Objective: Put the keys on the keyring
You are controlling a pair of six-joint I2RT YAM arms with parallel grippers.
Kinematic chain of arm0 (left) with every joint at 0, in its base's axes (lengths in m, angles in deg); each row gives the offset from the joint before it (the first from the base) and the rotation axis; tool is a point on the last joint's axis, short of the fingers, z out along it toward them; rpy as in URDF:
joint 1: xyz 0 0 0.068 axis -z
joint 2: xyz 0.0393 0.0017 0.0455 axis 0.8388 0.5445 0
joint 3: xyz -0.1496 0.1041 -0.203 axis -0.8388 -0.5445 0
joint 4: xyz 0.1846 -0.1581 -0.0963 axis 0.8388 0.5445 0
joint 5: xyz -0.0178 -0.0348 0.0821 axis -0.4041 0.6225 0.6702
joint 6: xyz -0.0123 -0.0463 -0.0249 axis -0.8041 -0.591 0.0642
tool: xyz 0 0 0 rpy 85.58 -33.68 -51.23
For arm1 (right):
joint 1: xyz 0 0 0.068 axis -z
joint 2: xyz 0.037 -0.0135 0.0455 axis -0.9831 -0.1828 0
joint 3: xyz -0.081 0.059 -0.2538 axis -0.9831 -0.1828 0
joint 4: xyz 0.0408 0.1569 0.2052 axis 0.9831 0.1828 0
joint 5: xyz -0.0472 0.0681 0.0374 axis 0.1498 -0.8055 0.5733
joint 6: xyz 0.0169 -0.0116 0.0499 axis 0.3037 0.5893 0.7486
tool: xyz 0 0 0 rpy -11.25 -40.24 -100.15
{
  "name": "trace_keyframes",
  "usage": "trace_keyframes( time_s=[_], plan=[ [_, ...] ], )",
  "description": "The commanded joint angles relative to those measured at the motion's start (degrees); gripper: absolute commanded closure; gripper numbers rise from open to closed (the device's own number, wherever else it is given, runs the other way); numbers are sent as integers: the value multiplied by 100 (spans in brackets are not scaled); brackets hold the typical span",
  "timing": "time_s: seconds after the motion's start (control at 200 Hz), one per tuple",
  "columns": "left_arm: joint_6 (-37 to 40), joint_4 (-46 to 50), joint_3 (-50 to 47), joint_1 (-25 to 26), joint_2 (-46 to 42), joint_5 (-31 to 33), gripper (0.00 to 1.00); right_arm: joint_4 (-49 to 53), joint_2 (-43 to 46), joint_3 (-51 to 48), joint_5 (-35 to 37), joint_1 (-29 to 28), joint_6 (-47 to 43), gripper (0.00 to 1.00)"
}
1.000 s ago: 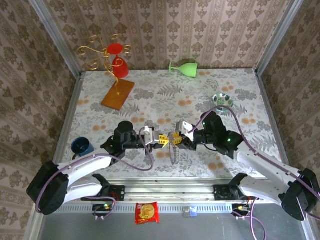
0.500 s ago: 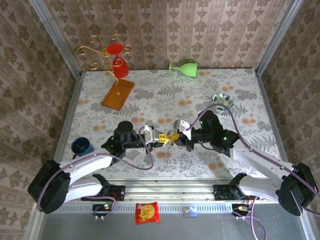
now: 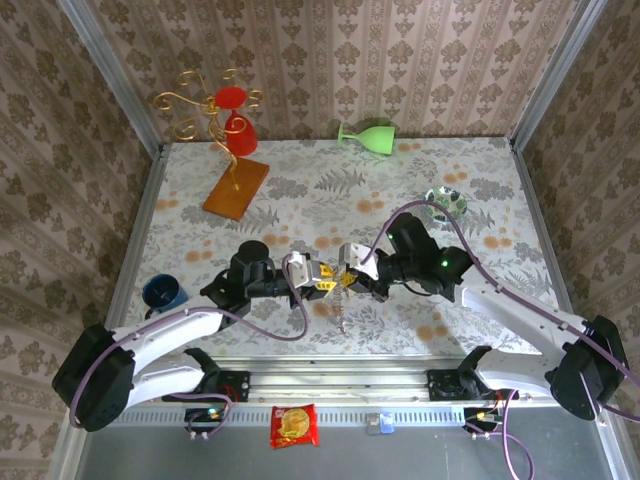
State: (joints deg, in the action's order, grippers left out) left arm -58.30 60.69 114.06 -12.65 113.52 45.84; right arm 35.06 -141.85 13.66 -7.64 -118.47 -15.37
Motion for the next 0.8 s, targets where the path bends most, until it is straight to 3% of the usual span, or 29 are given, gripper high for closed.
trace_keyframes(
  time_s=[0.0,0.17,0.365,0.45,0.505,0.605,0.795],
  plan=[
    [279,289,245,54,22,-58,80,769,-159,412,239,-120,-549,100],
    [324,361,318,47,47,-108,85,1146,-371,693,398,-255,-827,100],
    [357,437,327,51,39,-165,100,938,-351,696,261,-299,-742,100],
    [265,272,244,55,6,-168,100,170,-97,239,40,-117,-387,81],
    [133,19,134,54,-2,-167,100,-374,75,-115,-279,107,-21,75],
    [-121,-450,-31,50,8,-202,100,-1110,276,-542,-660,340,537,72],
    [-400,-1062,-230,54,105,-281,100,-1576,291,-899,-773,349,928,71]
  ],
)
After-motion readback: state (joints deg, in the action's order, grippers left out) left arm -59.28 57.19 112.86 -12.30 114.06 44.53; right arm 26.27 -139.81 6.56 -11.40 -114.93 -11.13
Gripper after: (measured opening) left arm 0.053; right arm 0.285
